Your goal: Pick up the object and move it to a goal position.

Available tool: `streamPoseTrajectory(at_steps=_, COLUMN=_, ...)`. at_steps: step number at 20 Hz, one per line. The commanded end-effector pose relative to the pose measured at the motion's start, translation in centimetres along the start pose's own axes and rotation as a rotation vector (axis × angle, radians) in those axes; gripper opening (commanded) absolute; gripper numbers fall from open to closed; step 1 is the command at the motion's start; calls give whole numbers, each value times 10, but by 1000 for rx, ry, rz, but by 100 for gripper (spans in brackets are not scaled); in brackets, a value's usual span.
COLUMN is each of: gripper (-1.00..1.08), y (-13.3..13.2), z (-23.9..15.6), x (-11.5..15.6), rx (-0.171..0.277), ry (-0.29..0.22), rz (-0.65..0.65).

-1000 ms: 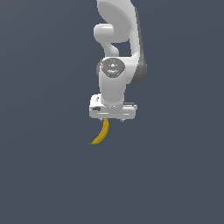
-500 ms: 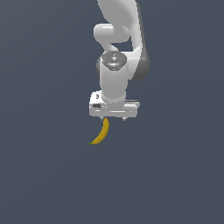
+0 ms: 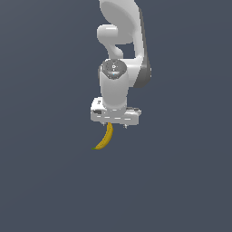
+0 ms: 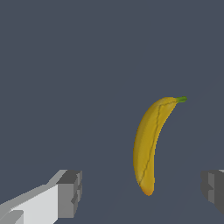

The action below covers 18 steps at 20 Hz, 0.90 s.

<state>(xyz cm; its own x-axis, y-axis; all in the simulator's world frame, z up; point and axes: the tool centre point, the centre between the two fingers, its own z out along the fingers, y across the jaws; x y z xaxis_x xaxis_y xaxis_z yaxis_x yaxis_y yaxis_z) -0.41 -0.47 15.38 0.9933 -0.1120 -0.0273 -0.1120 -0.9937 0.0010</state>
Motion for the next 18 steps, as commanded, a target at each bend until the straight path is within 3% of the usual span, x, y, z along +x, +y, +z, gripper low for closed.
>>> streamPoseTrajectory(at_steps=1, gripper=100, y=7, z=12, x=0, rx=3, ry=2, rz=46)
streamPoseTrajectory(at_steps=10, gripper=100, y=41, z=66, x=-4, rx=8, ry=19, rz=273)
streamPoseTrajectory(at_steps=18, gripper=100, y=54, z=85, x=-7, rx=6, ry=27, rz=359)
